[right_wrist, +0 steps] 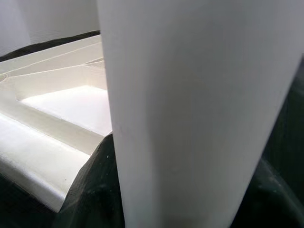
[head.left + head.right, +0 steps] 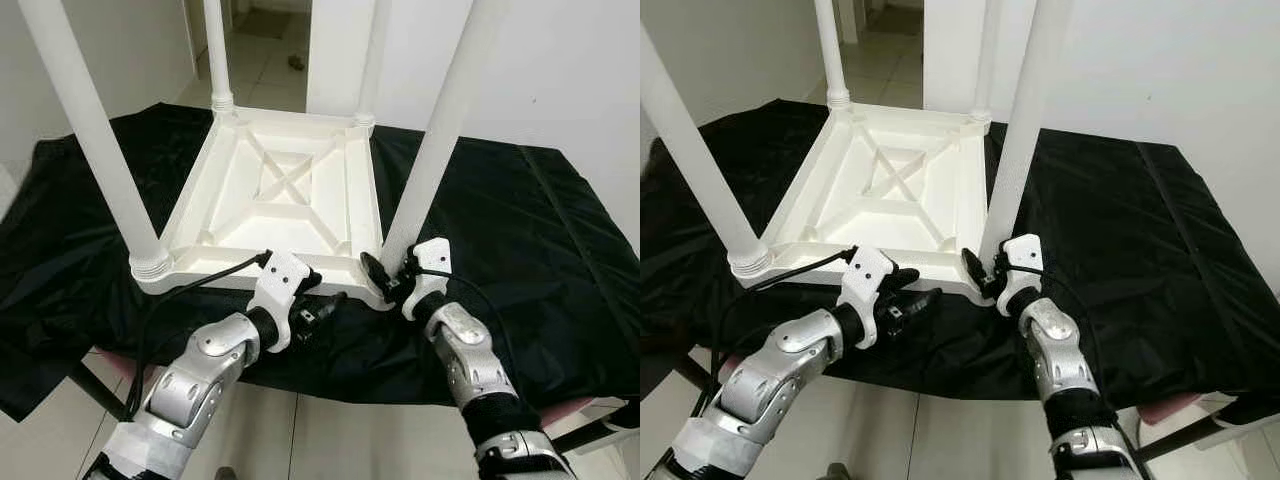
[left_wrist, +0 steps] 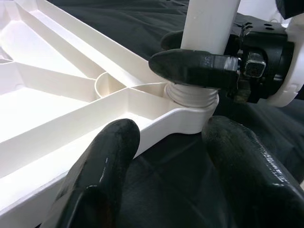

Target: Building children table

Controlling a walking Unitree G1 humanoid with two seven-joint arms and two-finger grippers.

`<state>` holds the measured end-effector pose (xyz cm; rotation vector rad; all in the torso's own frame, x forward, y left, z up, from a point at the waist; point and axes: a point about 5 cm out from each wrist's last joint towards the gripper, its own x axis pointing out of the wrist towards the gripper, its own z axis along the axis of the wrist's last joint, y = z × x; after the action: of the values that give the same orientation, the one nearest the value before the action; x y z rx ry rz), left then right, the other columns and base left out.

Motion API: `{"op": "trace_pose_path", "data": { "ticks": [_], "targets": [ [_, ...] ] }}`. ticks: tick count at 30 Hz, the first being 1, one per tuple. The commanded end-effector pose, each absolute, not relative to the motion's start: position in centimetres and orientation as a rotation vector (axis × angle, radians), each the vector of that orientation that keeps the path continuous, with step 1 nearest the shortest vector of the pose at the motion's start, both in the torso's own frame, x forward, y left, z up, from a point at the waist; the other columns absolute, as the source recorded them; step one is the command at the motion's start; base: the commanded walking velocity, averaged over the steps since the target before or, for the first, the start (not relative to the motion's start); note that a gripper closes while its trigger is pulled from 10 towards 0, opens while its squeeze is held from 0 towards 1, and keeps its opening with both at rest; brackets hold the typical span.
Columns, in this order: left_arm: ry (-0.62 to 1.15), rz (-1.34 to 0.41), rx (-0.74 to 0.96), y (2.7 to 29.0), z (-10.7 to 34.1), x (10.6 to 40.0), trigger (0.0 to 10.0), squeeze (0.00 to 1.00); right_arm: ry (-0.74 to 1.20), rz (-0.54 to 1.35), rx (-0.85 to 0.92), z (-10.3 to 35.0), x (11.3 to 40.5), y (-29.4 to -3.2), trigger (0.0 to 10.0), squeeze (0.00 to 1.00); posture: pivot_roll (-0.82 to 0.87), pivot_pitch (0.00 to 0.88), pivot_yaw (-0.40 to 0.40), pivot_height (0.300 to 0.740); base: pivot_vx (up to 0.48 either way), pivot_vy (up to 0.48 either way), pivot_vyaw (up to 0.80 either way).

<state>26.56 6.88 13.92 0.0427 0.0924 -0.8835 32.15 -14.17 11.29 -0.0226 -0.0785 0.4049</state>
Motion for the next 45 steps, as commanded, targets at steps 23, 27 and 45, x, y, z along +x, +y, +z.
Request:
{"op": "trace_pose_path", "data": {
  "ticks": [23, 27, 45],
  "targets": [
    [0.063, -0.876, 0.04, 6.6, 14.1, 26.9, 10.0, 0.0, -0.023, 0.081, 0.138, 11.5, 31.9, -12.1, 10.0, 1.0, 0.07, 0.0, -0.044, 0.74, 0.0, 0.0, 0.0],
    [0.058, -0.873, 0.039, 6.6, 14.2, 26.9, 10.0, 0.0, -0.044, 0.159, 0.148, 12.1, 32.2, -12.1, 10.0, 1.0, 0.06, 0.0, -0.046, 0.74, 0.0, 0.0, 0.0],
    [0.028, -0.896, 0.037, 6.4, 15.1, 27.3, 10.0, 0.0, 0.03, 0.752, -0.135, 11.9, 32.2, -16.0, 9.9, 0.0, 0.05, 0.0, -0.027, 0.74, 0.0, 0.0, 0.0]
  ]
}}
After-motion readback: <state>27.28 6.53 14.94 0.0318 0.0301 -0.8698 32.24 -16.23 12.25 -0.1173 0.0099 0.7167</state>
